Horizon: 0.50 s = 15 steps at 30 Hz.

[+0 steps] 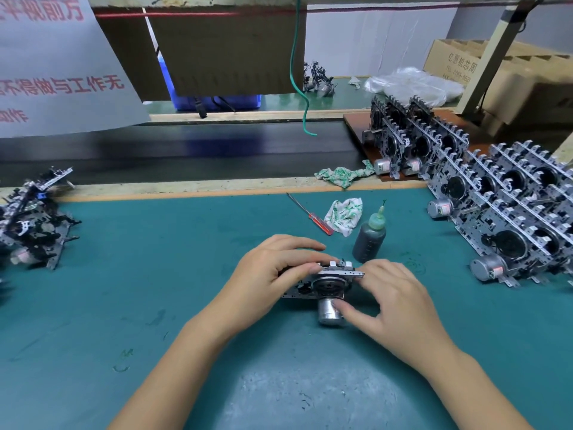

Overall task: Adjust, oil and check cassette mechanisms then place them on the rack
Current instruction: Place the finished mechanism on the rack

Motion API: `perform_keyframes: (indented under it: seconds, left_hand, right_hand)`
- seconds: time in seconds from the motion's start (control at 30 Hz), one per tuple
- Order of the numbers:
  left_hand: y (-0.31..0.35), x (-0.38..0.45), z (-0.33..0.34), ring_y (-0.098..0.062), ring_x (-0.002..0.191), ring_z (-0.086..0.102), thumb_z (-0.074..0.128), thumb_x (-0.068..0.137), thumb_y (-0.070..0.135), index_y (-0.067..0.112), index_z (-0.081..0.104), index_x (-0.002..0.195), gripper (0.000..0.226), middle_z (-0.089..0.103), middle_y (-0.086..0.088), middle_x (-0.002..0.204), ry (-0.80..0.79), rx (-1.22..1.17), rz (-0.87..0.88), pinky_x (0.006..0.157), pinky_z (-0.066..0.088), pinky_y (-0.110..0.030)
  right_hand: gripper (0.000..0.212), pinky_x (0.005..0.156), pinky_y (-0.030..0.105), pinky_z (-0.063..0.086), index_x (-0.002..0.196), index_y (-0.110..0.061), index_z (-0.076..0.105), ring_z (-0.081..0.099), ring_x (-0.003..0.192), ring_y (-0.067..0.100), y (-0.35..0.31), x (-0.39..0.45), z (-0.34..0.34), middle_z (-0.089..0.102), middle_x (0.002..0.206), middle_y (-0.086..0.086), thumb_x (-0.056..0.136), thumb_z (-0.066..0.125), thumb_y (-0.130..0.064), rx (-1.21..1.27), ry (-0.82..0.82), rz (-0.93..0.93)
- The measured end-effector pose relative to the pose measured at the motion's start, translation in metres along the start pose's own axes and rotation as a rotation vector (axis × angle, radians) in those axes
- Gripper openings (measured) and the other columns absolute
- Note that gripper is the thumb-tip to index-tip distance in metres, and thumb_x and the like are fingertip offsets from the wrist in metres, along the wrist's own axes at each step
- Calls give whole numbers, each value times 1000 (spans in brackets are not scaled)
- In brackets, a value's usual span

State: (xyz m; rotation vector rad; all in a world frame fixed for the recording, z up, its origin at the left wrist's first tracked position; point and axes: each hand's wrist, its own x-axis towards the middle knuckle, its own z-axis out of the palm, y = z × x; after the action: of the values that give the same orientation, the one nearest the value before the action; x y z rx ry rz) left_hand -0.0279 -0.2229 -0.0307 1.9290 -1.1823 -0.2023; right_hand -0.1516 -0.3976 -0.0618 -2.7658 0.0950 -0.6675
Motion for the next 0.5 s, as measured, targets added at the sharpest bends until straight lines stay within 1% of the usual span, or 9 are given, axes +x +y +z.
perform_keyframes:
  seconds: [0.03, 0.1, 0.17, 0.2, 0.27, 0.33, 0.4, 0.47, 0.5]
  left_hand:
    - [0, 0, 0, 0, 113, 50, 50, 91, 33, 38, 70, 106, 26, 58, 28, 115, -3, 2, 1, 97, 36, -17]
    - [0, 0, 0, 2, 112, 50, 50, 91, 34, 40, 69, 105, 25, 58, 31, 113, -5, -4, 3, 96, 36, -16]
    - [1, 0, -1, 3, 112, 50, 49, 91, 35, 46, 67, 105, 25, 58, 32, 112, -13, -7, 3, 96, 35, -15]
    - [2, 0, -1, 3, 111, 50, 49, 90, 35, 48, 65, 105, 25, 58, 31, 113, -22, -12, 4, 95, 35, -14]
    - [4, -1, -4, 3, 108, 53, 52, 89, 34, 48, 62, 109, 26, 61, 27, 113, -49, -108, -15, 92, 37, -13]
    - [4, -3, -11, 2, 109, 56, 57, 87, 32, 42, 61, 116, 31, 64, 23, 113, -50, -241, -62, 91, 40, -13]
    - [0, -6, -19, 2, 107, 57, 64, 85, 37, 40, 66, 107, 22, 66, 23, 109, 29, -185, -49, 91, 40, -13]
    - [-2, -12, -24, -2, 98, 57, 67, 80, 39, 40, 70, 89, 9, 65, 18, 97, 132, -47, -12, 86, 39, -13]
    - [-3, -15, -25, -3, 92, 56, 68, 80, 39, 38, 72, 84, 6, 64, 15, 90, 171, 18, 4, 83, 38, -13]
  right_hand:
    - [39, 76, 22, 36, 83, -17, 68, 56, 82, 14, 0, 0, 0, 63, 78, -9, 79, 52, -52, 0, -24, 0]
    - [42, 80, 17, 35, 102, -25, 67, 55, 92, 7, 0, 0, -3, 63, 91, -14, 77, 52, -56, 106, -65, 56]
    - [46, 87, 13, 35, 116, -35, 58, 49, 103, -3, 0, 0, -4, 57, 105, -24, 77, 54, -58, 275, -45, 101]
    - [44, 89, 11, 35, 118, -38, 54, 49, 106, -4, -2, 1, -5, 55, 108, -26, 77, 56, -56, 349, -17, 108]
    - [33, 87, 12, 36, 110, -37, 54, 51, 102, -1, -8, 7, -6, 55, 103, -23, 80, 57, -52, 397, 46, 78]
    - [20, 77, 19, 40, 94, -32, 56, 49, 86, 0, -12, 18, -10, 52, 87, -18, 84, 54, -48, 315, 80, 5]
    - [17, 66, 24, 40, 80, -33, 49, 45, 72, 3, -13, 31, -18, 46, 73, -17, 83, 53, -49, 300, 2, -28]
    - [24, 59, 24, 38, 74, -32, 43, 43, 64, 7, -13, 44, -26, 44, 66, -14, 81, 56, -51, 320, -141, -57]
    - [27, 57, 23, 36, 72, -30, 42, 42, 61, 8, -13, 49, -29, 44, 62, -15, 81, 58, -50, 292, -192, -86]
